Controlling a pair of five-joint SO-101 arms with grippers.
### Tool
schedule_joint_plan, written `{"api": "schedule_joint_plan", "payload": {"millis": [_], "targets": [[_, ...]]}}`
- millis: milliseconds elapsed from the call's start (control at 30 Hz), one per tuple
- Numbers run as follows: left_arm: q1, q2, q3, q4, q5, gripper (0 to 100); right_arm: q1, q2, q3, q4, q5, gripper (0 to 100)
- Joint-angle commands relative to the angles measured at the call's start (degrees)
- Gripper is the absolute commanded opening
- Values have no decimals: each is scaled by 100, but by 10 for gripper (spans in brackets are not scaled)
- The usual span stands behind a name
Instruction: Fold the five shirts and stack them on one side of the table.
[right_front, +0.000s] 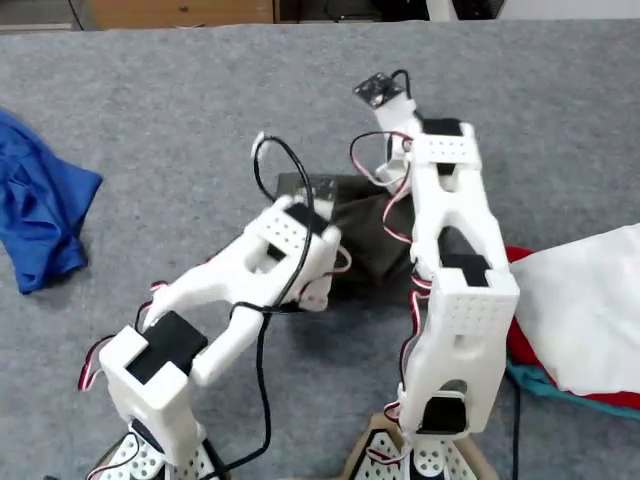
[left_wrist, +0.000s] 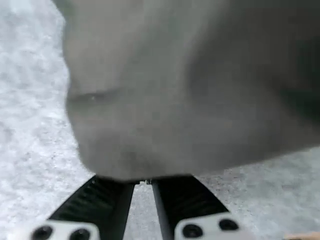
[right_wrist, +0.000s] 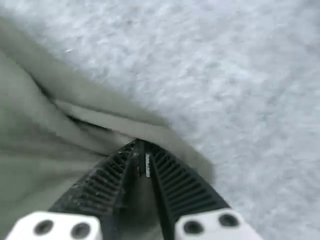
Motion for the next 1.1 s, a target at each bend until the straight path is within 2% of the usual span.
{"api": "schedule_joint_plan", "payload": {"millis": [0, 100, 267, 367, 433, 600, 767, 933, 1067], "targets": [[62, -171, 167, -229, 9, 19, 224, 31, -699, 220, -35, 19], [-167, -365, -527, 316, -88, 19, 215, 40, -971, 527, -26, 19], [-844, -980, -2637, 1240, -273, 19, 163, 13, -1235, 826, -26, 19], [-1046, -1112, -3596, 1459, -281, 19, 110, 13, -1253, 897, -26, 19], [-1064, -1103, -3771, 1407, -281, 19, 92, 13, -1226, 897, -26, 19], [-1002, -470, -2655, 334, -229, 19, 84, 31, -1218, 897, -70, 19], [-545, 171, -1495, -141, -229, 19, 84, 48, -1218, 897, -62, 19], [-264, 567, -721, -1125, -229, 19, 110, 57, -1253, 853, -44, 19], [-97, 593, -440, -1046, -229, 19, 189, 57, -1262, 730, -35, 19]]}}
